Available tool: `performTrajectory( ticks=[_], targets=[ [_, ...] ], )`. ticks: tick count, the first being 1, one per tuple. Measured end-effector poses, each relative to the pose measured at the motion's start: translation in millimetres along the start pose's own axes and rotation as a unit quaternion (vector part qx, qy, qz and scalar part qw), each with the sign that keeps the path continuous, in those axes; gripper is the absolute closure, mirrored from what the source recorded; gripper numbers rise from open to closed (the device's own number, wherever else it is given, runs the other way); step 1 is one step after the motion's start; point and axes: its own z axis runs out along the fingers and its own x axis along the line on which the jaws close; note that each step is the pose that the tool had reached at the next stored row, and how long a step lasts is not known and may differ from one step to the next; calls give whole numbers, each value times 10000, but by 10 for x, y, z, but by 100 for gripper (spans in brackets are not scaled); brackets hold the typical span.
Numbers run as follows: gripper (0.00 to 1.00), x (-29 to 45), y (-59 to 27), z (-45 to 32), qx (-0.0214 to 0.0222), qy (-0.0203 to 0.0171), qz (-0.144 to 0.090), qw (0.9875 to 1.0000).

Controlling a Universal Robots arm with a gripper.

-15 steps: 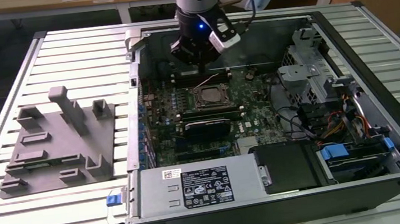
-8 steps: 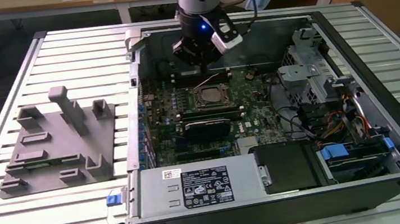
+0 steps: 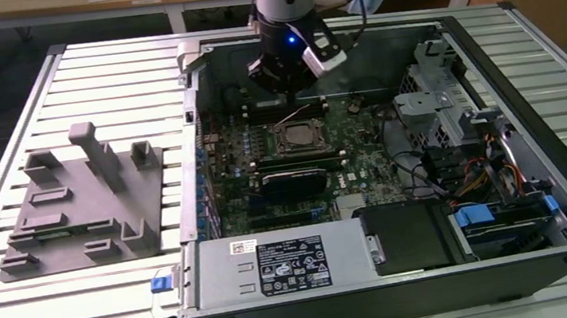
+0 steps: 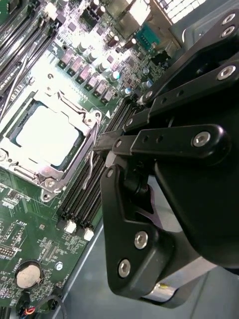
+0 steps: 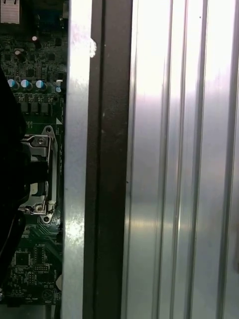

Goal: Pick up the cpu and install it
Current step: 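Install the second cpu locking lever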

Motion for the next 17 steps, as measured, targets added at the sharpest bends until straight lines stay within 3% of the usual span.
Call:
performTrajectory(
  ticks=[12,17],
  targets=[
    [89,-31,15,66,-4,6,-180,9998],
    [89,-35,29,85,-12,12,-359,9994]
  ],
)
